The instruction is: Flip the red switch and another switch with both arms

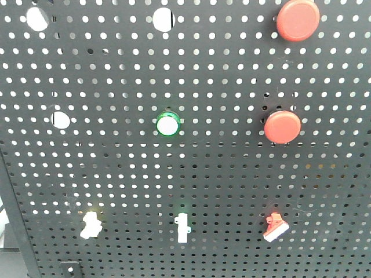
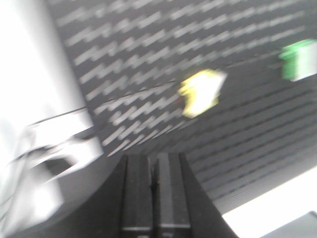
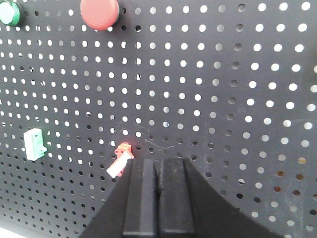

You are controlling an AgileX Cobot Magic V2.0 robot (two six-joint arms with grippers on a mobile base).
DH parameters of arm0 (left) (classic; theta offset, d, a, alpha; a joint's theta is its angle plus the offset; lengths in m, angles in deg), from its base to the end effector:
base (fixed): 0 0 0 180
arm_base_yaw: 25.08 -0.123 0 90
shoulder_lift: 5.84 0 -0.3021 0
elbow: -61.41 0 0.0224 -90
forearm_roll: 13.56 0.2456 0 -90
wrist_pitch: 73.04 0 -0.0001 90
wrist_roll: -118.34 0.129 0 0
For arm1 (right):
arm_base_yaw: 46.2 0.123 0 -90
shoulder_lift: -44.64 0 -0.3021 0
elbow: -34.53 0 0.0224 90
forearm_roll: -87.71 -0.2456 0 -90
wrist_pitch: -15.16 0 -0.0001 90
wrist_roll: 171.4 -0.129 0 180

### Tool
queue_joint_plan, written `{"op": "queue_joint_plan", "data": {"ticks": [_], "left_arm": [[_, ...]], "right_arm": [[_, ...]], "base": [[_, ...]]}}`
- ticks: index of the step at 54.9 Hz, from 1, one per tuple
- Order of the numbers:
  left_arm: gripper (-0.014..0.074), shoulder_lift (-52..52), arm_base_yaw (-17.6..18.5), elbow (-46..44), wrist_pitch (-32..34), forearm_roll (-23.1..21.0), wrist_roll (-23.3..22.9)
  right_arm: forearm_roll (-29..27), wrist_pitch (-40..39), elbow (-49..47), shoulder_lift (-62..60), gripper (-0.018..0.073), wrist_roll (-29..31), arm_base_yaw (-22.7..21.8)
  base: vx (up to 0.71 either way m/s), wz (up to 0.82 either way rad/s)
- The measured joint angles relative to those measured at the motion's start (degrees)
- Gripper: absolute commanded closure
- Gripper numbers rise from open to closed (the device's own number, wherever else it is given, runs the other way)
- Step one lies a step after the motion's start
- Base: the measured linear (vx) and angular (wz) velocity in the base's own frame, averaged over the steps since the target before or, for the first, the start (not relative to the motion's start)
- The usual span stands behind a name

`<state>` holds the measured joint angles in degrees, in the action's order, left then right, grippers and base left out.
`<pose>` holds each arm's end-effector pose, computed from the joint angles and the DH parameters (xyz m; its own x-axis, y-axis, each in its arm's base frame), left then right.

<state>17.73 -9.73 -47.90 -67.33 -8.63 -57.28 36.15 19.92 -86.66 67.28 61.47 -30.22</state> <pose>0.0948 -0.0272 0.2510 0.0678 0.1487 -0.9866 0.2655 0.9505 0.1615 0.0831 0.0326 0.3104 0.1018 0.0037 -0.9948 -0.3345 0.9419 -0.0308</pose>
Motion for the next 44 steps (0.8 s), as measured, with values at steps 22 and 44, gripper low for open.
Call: {"op": "queue_joint_plan", "data": {"ticks": [22,44], "left_arm": [[0.0594,-16.81,-8.74,8.45,-12.87,0.17,-7.73],[0.0594,-16.81,-8.74,8.45,-13.14,0.28,-7.77]], "right_arm": [[0.00,0.00,0.00,0.00,0.0566,0.00,0.00],[0.00,0.06,0.07,0.00,0.0566,0.00,0.00]], "base": [[0.00,0.00],[0.00,0.00]]}}
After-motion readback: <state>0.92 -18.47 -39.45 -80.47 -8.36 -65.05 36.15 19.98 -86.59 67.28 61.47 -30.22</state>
